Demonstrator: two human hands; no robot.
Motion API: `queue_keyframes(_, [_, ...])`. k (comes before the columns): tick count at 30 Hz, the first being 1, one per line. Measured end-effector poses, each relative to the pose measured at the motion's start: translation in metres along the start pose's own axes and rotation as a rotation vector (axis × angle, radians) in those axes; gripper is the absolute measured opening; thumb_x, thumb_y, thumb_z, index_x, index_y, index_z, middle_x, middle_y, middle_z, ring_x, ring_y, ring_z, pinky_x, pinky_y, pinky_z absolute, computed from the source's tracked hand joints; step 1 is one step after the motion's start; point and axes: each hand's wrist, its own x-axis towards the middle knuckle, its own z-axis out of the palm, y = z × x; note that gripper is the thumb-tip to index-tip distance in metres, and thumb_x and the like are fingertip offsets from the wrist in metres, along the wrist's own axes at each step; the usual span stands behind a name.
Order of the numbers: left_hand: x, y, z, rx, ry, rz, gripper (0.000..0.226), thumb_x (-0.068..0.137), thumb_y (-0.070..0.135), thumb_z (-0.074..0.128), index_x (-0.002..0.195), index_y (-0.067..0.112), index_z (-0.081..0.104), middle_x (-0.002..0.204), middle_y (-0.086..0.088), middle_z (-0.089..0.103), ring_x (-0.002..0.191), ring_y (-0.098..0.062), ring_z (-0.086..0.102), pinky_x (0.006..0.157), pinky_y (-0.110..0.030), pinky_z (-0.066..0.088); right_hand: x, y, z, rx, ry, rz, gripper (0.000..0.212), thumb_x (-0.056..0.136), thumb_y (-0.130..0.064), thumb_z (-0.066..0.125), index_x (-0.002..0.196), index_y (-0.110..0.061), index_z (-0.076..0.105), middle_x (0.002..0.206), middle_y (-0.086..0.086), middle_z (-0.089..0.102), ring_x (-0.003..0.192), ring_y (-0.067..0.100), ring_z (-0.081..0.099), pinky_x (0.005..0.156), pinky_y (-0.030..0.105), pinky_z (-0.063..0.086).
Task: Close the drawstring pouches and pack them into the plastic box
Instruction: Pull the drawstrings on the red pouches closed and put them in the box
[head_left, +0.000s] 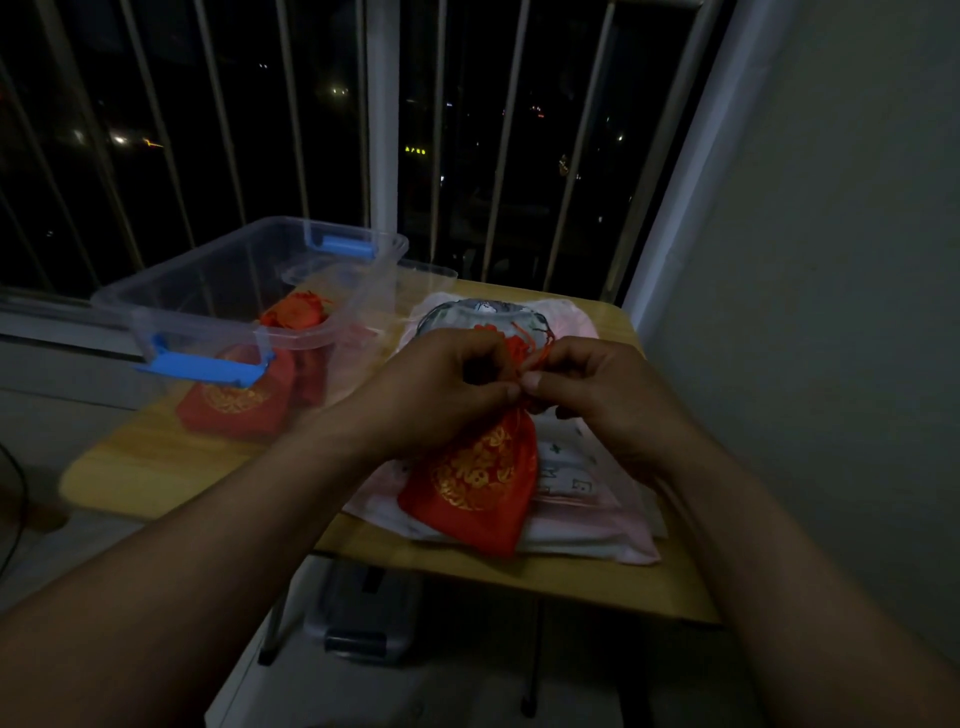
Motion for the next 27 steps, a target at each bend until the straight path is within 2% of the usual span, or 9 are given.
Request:
queue_keyframes(5, [-0.001, -0.001, -0.001, 0.014, -0.055, 0.052, 0.012, 0.096, 0.024, 0.071, 0.106, 0.03, 0.07, 0.097, 0.018, 0.069, 0.091, 0.013, 0.062, 0.075, -0.002, 0.044, 0.0, 0.001, -0.004, 0.0, -0.032, -0.049, 0.006, 0.093, -0.009, 0.073, 0.097, -0.013, 0.075, 0.082, 0.0, 0.077, 0.076, 0.008, 0.072, 0.064, 0.014, 0.051])
queue_keyframes(8, [0.0, -0.003, 0.002, 0.046, -0.04, 0.062, 0.008, 0.097, 0.025, 0.069, 0.1, 0.032, 0.071, 0.095, 0.016, 0.069, 0.09, 0.01, 0.062, 0.074, -0.004, 0.044, 0.0, 0.001, -0.002, 0.019, -0.001, -0.085, 0.006, 0.092, -0.004, 0.073, 0.096, -0.008, 0.075, 0.081, 0.0, 0.076, 0.073, 0.005, 0.072, 0.063, 0.011, 0.05])
queue_keyframes(11, [0.004, -0.009, 0.006, 0.103, -0.016, 0.066, 0.003, 0.097, 0.027, 0.069, 0.096, 0.024, 0.07, 0.091, 0.01, 0.068, 0.088, 0.004, 0.061, 0.069, -0.008, 0.045, 0.001, 0.005, 0.001, -0.021, 0.035, -0.114, 0.006, 0.091, -0.005, 0.074, 0.095, -0.008, 0.076, 0.084, 0.001, 0.077, 0.077, 0.006, 0.074, 0.067, 0.013, 0.052])
queue_keyframes(17, [0.006, -0.014, 0.009, 0.209, 0.014, 0.11, 0.013, 0.096, 0.028, 0.068, 0.086, 0.022, 0.063, 0.079, 0.006, 0.061, 0.074, -0.005, 0.057, 0.06, -0.014, 0.04, 0.002, 0.01, 0.004, -0.124, 0.069, -0.144, 0.005, 0.092, -0.01, 0.075, 0.095, -0.014, 0.077, 0.088, -0.001, 0.077, 0.086, 0.011, 0.074, 0.086, 0.033, 0.06])
queue_keyframes(20, [0.006, -0.014, 0.011, 0.247, 0.025, 0.126, 0.015, 0.095, 0.027, 0.068, 0.085, 0.019, 0.061, 0.078, 0.004, 0.06, 0.07, -0.008, 0.056, 0.061, -0.023, 0.042, 0.002, 0.01, 0.009, -0.21, 0.094, -0.169, 0.006, 0.093, -0.013, 0.074, 0.092, -0.018, 0.076, 0.086, -0.005, 0.075, 0.084, 0.008, 0.072, 0.087, 0.039, 0.06])
queue_keyframes(23, [0.007, -0.014, 0.016, 0.261, 0.073, 0.137, 0.017, 0.095, 0.027, 0.065, 0.084, 0.015, 0.059, 0.075, 0.001, 0.059, 0.068, -0.012, 0.055, 0.062, -0.032, 0.043, 0.0, 0.008, 0.014, -0.29, 0.126, -0.204, 0.009, 0.095, -0.017, 0.071, 0.092, -0.024, 0.075, 0.086, -0.01, 0.074, 0.086, 0.004, 0.069, 0.085, 0.035, 0.058])
queue_keyframes(27, [0.007, -0.01, 0.02, 0.216, 0.1, 0.171, 0.013, 0.095, 0.023, 0.063, 0.084, 0.026, 0.057, 0.071, 0.008, 0.055, 0.067, -0.005, 0.052, 0.06, -0.03, 0.039, -0.004, 0.003, 0.018, -0.36, 0.162, -0.23, 0.012, 0.097, -0.021, 0.068, 0.092, -0.03, 0.073, 0.086, -0.016, 0.071, 0.084, -0.004, 0.065, 0.072, 0.013, 0.045])
